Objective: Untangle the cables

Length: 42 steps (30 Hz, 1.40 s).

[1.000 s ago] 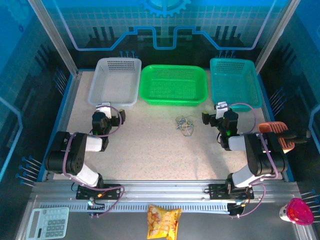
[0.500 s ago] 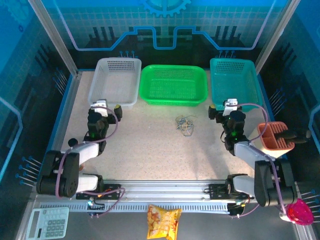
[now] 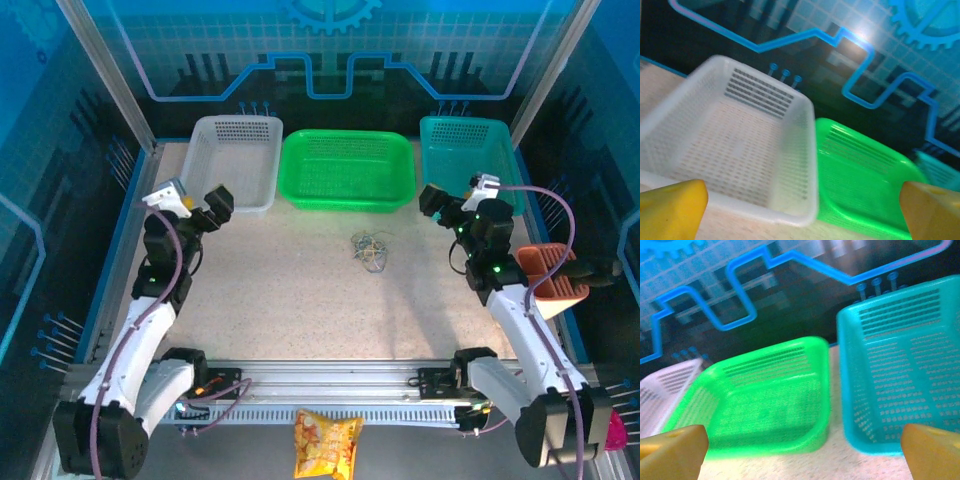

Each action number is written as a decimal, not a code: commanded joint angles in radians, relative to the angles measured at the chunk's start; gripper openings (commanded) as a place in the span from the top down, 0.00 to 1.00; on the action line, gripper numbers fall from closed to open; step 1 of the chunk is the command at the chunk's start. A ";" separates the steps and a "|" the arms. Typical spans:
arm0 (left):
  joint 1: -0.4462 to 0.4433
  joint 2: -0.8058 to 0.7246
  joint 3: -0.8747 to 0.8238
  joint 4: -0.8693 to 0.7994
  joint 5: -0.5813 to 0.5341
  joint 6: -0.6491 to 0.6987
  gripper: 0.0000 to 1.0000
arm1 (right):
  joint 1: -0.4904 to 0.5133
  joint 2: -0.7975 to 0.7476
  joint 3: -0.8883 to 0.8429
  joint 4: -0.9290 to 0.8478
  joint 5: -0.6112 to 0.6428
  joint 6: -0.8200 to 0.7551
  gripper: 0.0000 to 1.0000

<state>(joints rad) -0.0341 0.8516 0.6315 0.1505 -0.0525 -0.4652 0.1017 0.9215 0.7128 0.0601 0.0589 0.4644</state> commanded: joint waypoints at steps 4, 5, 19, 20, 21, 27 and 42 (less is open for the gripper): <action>-0.026 -0.049 0.093 -0.366 0.243 -0.093 0.01 | 0.214 -0.089 0.042 -0.323 -0.073 -0.014 0.02; -0.038 -0.052 0.107 -0.407 0.257 -0.073 0.01 | 0.259 -0.101 0.034 -0.363 -0.039 -0.015 0.05; -0.273 0.138 0.193 -0.397 0.199 0.080 0.01 | 0.531 0.145 0.161 -0.643 0.183 0.104 0.20; -0.281 0.161 0.204 -0.384 0.195 0.076 0.01 | 0.533 0.177 0.209 -0.644 0.197 0.099 0.21; -0.290 0.181 0.212 -0.373 0.191 0.071 0.01 | 0.532 0.203 0.232 -0.648 0.210 0.097 0.22; -0.348 0.271 0.259 -0.328 0.148 0.074 0.01 | 0.518 0.355 0.346 -0.660 0.211 0.069 0.29; -0.409 0.325 0.284 -0.315 0.152 0.066 0.01 | 0.417 0.558 0.388 -0.606 0.102 0.049 0.42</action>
<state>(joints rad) -0.4328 1.1656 0.8845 -0.1852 0.1089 -0.4118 0.5285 1.4528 1.0756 -0.5552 0.2012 0.5190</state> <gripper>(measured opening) 0.992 0.588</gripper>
